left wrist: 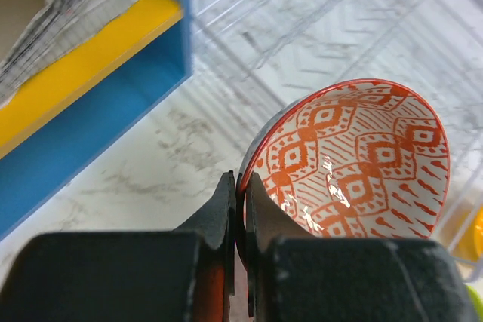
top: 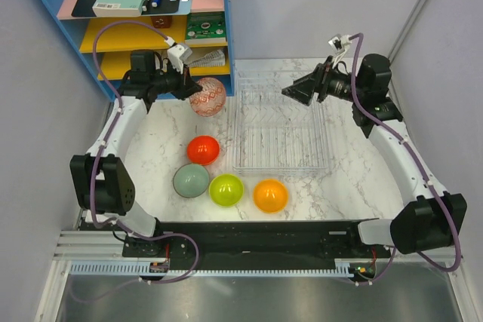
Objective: Load the bowls into the dish rack
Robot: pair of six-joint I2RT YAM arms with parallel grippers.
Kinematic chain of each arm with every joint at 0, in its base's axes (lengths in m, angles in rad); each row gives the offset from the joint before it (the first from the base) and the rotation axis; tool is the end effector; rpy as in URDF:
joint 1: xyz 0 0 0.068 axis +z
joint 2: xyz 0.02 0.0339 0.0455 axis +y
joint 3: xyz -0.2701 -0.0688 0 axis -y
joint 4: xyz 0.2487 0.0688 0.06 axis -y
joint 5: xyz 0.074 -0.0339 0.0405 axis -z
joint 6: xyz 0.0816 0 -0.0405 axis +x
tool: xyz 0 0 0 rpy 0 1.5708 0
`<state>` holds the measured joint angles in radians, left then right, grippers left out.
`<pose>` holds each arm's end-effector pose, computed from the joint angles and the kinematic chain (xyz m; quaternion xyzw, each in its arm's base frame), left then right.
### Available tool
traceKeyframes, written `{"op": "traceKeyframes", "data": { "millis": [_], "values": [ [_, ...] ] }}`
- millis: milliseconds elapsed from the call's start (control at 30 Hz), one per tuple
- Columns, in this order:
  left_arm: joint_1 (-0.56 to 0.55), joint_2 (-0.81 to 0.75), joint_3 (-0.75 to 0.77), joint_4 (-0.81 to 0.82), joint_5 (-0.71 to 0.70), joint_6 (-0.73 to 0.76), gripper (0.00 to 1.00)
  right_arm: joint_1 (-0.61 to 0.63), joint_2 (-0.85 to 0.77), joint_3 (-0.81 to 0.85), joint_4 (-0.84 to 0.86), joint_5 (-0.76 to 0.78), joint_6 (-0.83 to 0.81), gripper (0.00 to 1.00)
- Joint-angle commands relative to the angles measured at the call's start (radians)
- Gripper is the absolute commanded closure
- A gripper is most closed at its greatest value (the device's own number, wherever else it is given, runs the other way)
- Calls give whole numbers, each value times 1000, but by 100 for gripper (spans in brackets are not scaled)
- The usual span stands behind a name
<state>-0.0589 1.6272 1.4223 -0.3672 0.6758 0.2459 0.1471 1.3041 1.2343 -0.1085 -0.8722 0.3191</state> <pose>0.4030 -0.0749 0.3168 0.2826 0.7946 -0.2476 0.4770 0.3129 0.1095 0.3941 -0.2102 0.7161 0.4496 0.4907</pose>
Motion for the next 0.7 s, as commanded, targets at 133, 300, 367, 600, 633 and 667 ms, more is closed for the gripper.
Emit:
{"op": "traceKeyframes", "data": {
  "millis": [133, 300, 367, 600, 633, 667],
  "values": [
    [-111, -119, -8, 53, 291, -108, 98, 32, 113, -125, 705, -214, 652, 2],
    [-169, -162, -2, 56, 341, -123, 98, 95, 167, -142, 676, -211, 598, 3],
    [-182, -184, 0, 57, 344, -120, 98, 126, 182, -145, 627, -196, 563, 3],
    [-231, -208, 0, 68, 285, -105, 98, 196, 227, -170, 745, -255, 644, 3],
    [-233, -207, 0, 70, 274, -102, 98, 203, 231, -174, 779, -261, 697, 2],
    [-236, -207, 1, 70, 272, -100, 98, 207, 234, -182, 827, -264, 718, 2]
  ]
}}
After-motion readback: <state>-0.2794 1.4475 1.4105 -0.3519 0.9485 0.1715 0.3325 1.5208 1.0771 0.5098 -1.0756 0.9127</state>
